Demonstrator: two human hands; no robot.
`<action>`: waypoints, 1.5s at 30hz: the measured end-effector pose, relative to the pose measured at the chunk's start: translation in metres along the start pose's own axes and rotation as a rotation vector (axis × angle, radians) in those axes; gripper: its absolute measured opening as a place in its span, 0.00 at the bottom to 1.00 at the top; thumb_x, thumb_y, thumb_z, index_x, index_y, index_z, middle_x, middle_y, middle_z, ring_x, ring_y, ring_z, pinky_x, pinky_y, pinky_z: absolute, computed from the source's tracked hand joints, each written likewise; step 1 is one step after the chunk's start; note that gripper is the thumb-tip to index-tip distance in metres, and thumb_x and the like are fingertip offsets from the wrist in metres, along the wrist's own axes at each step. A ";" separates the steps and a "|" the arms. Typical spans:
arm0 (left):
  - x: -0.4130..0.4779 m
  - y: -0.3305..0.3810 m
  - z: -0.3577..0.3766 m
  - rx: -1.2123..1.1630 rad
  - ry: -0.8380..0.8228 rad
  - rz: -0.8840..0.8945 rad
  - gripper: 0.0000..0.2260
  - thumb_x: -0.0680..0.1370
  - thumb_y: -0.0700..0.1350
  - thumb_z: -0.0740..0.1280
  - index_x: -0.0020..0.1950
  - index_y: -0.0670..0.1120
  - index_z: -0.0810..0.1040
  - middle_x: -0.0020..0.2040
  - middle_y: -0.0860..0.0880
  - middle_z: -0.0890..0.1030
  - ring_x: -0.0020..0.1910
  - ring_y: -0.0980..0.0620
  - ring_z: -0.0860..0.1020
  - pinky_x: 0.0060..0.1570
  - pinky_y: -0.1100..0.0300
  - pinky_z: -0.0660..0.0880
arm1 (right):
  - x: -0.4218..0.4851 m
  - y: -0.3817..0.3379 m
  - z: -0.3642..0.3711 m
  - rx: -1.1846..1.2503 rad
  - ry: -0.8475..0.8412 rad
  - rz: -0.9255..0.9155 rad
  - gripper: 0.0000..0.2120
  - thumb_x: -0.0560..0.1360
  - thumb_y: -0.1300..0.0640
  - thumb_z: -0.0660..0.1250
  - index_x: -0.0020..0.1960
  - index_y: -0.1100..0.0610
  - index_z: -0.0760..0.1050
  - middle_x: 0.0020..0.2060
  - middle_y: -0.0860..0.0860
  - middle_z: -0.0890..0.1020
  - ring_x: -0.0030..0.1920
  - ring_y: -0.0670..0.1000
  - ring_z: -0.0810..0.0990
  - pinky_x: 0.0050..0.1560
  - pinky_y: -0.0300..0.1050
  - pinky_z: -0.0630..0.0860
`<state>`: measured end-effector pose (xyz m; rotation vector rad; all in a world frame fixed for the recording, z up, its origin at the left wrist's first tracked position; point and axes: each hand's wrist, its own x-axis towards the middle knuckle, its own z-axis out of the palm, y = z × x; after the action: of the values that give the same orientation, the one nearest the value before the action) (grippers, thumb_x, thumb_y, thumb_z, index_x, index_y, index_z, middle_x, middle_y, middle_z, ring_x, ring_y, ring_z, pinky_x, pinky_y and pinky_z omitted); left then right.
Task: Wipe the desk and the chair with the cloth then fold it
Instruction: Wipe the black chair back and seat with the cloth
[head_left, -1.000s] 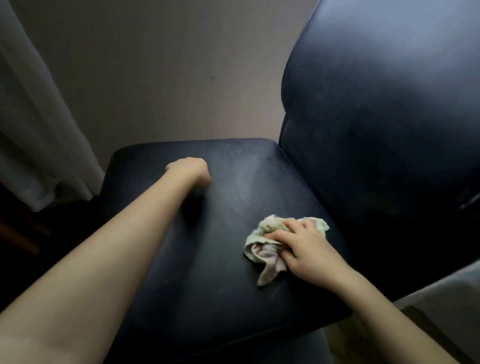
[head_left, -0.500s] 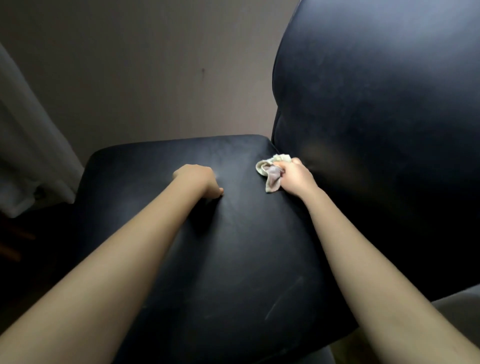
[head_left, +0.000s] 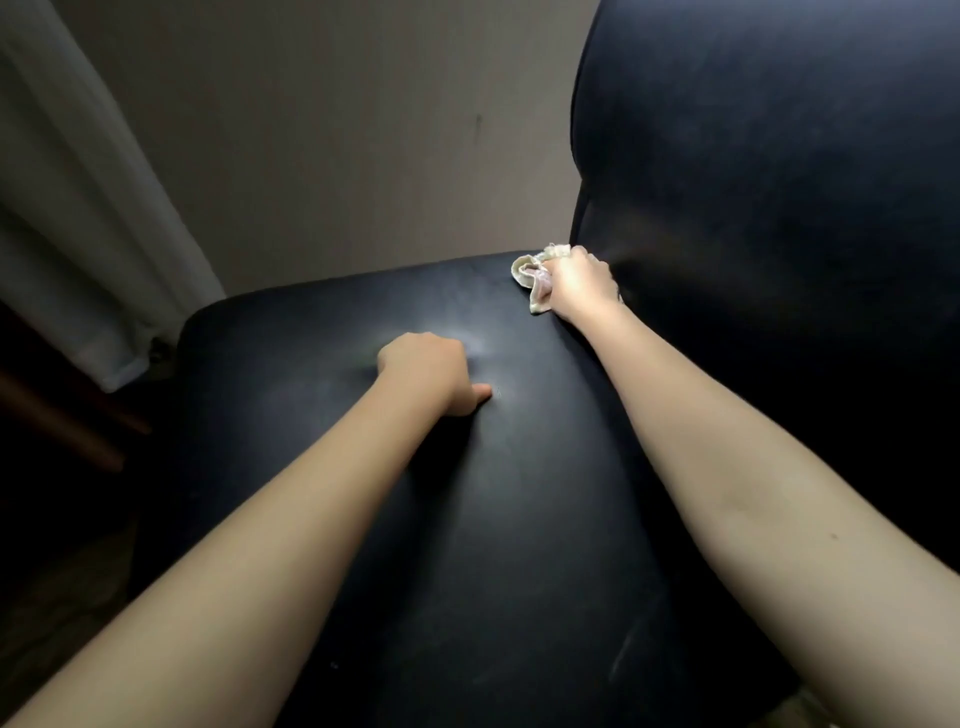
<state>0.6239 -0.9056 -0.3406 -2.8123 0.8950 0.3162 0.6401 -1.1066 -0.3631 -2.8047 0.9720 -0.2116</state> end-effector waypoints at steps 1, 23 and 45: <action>-0.002 0.001 0.000 0.001 -0.005 -0.010 0.26 0.75 0.65 0.60 0.61 0.46 0.74 0.60 0.46 0.76 0.60 0.44 0.74 0.44 0.56 0.68 | -0.005 0.002 -0.002 -0.005 -0.007 -0.045 0.17 0.73 0.54 0.61 0.59 0.58 0.73 0.58 0.57 0.72 0.61 0.61 0.71 0.58 0.49 0.70; -0.009 -0.007 -0.002 0.024 0.039 0.102 0.30 0.74 0.67 0.59 0.67 0.47 0.72 0.65 0.45 0.75 0.64 0.42 0.72 0.56 0.53 0.71 | -0.291 0.095 -0.029 0.067 0.033 0.014 0.36 0.62 0.42 0.43 0.62 0.44 0.76 0.61 0.45 0.74 0.60 0.57 0.66 0.65 0.52 0.63; 0.001 -0.020 0.017 0.017 0.064 0.184 0.32 0.76 0.67 0.53 0.77 0.55 0.56 0.72 0.47 0.68 0.71 0.45 0.65 0.59 0.53 0.69 | -0.353 0.101 -0.025 0.143 0.075 -0.015 0.26 0.68 0.51 0.51 0.62 0.49 0.76 0.68 0.53 0.70 0.65 0.62 0.66 0.68 0.55 0.60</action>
<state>0.6338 -0.8860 -0.3553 -2.7433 1.1684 0.2422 0.3000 -0.9674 -0.3874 -2.6920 0.9136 -0.3758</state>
